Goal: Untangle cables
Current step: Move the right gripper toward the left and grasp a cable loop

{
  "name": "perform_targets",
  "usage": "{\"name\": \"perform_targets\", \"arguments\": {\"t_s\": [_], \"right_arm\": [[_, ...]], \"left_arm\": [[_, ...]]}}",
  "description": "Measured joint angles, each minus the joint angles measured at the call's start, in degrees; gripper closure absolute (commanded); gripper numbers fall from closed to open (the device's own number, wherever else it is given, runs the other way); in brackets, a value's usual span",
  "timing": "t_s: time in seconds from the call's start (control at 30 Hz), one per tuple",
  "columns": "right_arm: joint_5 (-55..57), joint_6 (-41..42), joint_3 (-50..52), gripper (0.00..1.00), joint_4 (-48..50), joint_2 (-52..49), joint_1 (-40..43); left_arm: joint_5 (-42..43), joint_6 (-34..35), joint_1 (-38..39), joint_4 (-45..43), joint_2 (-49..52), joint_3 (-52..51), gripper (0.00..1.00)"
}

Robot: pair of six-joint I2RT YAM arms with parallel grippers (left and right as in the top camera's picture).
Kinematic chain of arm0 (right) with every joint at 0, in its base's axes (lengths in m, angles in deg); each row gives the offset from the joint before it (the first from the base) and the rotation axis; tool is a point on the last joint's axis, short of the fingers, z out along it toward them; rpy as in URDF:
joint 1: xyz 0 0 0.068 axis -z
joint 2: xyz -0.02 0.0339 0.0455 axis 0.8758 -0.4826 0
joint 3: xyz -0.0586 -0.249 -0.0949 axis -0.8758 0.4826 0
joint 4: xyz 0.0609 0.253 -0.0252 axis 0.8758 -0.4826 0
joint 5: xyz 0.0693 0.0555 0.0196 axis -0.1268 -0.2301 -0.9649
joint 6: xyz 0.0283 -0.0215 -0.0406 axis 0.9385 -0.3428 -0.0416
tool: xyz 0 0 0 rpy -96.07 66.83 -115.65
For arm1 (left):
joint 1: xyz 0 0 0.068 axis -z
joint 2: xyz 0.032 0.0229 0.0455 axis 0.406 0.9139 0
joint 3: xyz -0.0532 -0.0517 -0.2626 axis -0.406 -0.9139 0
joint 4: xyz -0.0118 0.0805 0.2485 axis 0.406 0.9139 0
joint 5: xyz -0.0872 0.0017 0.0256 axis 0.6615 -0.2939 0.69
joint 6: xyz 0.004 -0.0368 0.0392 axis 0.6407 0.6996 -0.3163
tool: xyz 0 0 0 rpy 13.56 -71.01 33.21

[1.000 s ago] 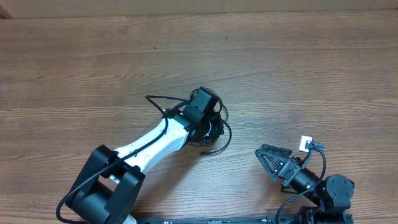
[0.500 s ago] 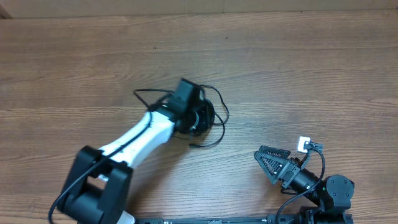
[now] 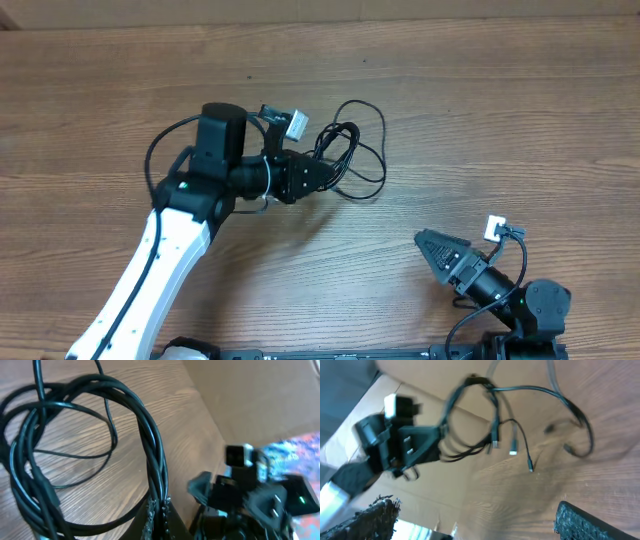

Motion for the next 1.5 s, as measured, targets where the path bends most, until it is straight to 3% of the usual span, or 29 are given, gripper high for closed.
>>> {"name": "perform_targets", "arguments": {"t_s": [0.2, 0.4, 0.5, 0.63, 0.93, 1.2, 1.3, 1.5], "right_arm": [[1.11, 1.97, -7.54, 0.07, -7.5, -8.85, 0.02], [2.36, -3.3, -22.58, 0.19, -20.9, -24.37, 0.0], [2.62, -5.05, -27.78, 0.21, -23.78, -30.62, -0.09], [2.45, -5.68, -29.51, 0.3, -21.53, -36.0, -2.56], [2.38, -6.32, -29.53, 0.29, -14.47, -40.04, -11.76], [3.41, -2.49, -29.59, 0.3, -8.59, -42.38, -12.39], [3.89, -0.76, -29.59, 0.37, -8.31, -44.92, -12.59], [4.57, 2.23, -29.59, 0.38, -2.29, -49.59, -14.82]], "left_arm": [[1.42, -4.63, 0.0, 4.72, -3.89, 0.07, 0.96], [1.62, -10.12, 0.0, 10.62, -3.96, 0.15, 0.96], [2.01, -11.45, 0.0, 10.91, -3.96, 0.15, 0.96], [4.92, -13.77, 0.0, 11.78, -3.96, 0.15, 0.96], [8.17, -15.72, 0.0, 14.1, -3.96, 0.15, 0.96], [9.92, -22.14, 0.0, 17.99, -3.96, 0.2, 0.96], [13.16, -25.73, 0.0, 17.99, -3.96, 0.2, 0.96], [15.52, -29.83, 0.31, 18.08, -3.96, 0.2, 0.96]]}}
